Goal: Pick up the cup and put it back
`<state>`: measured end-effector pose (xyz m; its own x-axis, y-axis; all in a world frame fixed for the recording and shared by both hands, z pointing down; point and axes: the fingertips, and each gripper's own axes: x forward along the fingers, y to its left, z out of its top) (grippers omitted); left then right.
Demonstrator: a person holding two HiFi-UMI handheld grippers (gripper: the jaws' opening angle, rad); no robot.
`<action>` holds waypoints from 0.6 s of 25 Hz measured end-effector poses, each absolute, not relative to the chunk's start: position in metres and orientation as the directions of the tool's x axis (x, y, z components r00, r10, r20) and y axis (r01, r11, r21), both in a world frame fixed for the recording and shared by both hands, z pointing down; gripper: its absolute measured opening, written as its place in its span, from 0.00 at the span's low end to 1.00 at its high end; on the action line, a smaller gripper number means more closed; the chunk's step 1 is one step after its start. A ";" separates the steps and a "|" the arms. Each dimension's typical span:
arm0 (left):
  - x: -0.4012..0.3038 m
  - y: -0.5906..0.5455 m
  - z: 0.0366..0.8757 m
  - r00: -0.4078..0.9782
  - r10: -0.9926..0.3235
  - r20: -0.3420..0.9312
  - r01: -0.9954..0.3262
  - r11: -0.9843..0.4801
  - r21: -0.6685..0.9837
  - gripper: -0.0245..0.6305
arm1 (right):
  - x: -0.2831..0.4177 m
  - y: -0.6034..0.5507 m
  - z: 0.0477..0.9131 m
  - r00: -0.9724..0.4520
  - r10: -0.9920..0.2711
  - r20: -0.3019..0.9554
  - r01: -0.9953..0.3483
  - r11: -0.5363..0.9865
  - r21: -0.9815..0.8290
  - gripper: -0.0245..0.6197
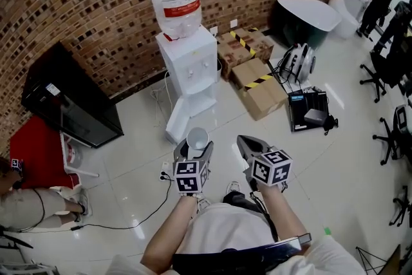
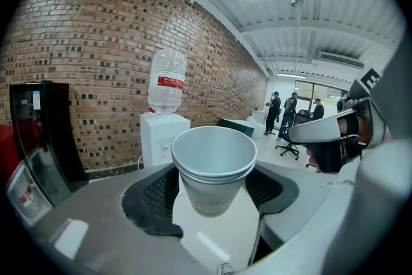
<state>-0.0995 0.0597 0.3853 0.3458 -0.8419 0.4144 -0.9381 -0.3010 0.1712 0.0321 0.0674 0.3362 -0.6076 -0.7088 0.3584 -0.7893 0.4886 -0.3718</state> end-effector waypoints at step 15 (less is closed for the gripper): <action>-0.101 0.050 0.382 0.332 -0.845 0.420 -0.943 -0.289 0.164 0.54 | 0.025 0.057 0.334 -0.626 -0.694 0.356 -0.775 0.501 -0.385 0.06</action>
